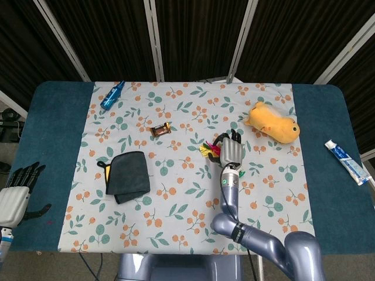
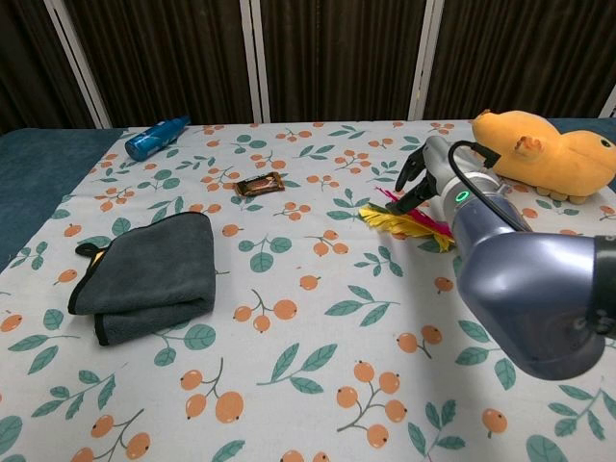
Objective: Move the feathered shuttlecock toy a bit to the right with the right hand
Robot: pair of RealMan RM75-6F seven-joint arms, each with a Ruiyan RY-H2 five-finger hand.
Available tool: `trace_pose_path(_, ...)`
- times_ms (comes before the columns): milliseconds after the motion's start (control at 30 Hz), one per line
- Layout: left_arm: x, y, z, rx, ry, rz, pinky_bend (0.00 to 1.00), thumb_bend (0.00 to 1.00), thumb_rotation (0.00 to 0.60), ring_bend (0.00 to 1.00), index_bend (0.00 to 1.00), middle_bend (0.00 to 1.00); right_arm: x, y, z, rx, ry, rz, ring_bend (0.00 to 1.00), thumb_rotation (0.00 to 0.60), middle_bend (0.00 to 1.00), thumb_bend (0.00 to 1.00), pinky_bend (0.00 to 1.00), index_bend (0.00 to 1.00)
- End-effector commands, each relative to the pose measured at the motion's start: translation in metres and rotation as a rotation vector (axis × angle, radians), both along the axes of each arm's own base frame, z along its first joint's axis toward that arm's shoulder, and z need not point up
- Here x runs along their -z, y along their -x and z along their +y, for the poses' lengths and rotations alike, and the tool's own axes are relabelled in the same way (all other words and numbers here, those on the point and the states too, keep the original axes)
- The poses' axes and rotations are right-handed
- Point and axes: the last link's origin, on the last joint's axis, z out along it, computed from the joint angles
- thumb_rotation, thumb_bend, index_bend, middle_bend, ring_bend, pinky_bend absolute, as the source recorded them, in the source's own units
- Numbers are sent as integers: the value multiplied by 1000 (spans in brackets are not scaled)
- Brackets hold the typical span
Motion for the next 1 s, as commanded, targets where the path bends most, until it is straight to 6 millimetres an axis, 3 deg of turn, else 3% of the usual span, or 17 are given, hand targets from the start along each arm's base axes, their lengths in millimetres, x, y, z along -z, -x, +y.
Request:
trace_pose_path(33, 1, -1, -1, 2, 6, -3, 0, 239, 600, 0, 0, 0, 0, -2, -2, -3, 8, -4, 6, 600, 278, 178, 0, 521)
trace_pose_path(1000, 2, -5, 0, -17, 32, -33, 0, 239, 600, 0, 0, 0, 15, 7, -2, 34, -9, -20, 24, 600, 306, 309, 0, 557)
